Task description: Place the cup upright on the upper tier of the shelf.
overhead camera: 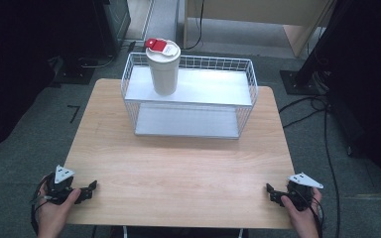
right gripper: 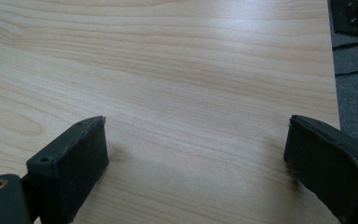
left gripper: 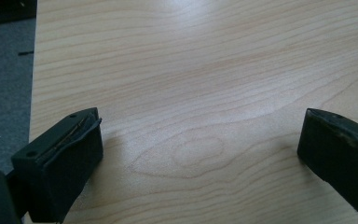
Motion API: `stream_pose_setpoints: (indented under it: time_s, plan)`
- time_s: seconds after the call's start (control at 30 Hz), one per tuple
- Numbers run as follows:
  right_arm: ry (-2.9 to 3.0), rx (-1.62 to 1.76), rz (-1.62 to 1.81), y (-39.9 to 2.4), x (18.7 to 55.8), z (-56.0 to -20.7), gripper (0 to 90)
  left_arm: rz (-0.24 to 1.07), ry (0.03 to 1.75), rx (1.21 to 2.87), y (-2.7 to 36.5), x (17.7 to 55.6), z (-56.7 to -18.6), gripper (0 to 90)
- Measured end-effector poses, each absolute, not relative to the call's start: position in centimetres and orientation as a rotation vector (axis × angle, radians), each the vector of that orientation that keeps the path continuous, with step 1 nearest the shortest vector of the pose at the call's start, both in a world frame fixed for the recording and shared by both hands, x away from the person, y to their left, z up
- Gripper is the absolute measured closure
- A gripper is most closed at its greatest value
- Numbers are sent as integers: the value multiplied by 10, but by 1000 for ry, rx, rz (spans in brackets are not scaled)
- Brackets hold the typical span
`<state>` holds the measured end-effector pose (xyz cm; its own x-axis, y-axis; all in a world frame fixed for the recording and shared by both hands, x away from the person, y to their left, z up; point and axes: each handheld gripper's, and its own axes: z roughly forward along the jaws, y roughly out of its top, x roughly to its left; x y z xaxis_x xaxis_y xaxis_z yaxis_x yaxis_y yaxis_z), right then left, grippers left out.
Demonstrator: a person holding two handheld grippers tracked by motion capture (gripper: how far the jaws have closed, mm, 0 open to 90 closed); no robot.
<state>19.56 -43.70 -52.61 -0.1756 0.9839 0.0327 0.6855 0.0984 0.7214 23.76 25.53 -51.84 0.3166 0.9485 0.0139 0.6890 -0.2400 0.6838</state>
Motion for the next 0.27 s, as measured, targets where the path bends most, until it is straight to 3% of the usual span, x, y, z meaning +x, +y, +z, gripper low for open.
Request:
stream_pose_setpoints:
  time_s: [0.27]
  plan:
    - [1913, 1636, 850, -438, 195, -526, 59, 590, 1453, 2005, 254, 239, -518, 4]
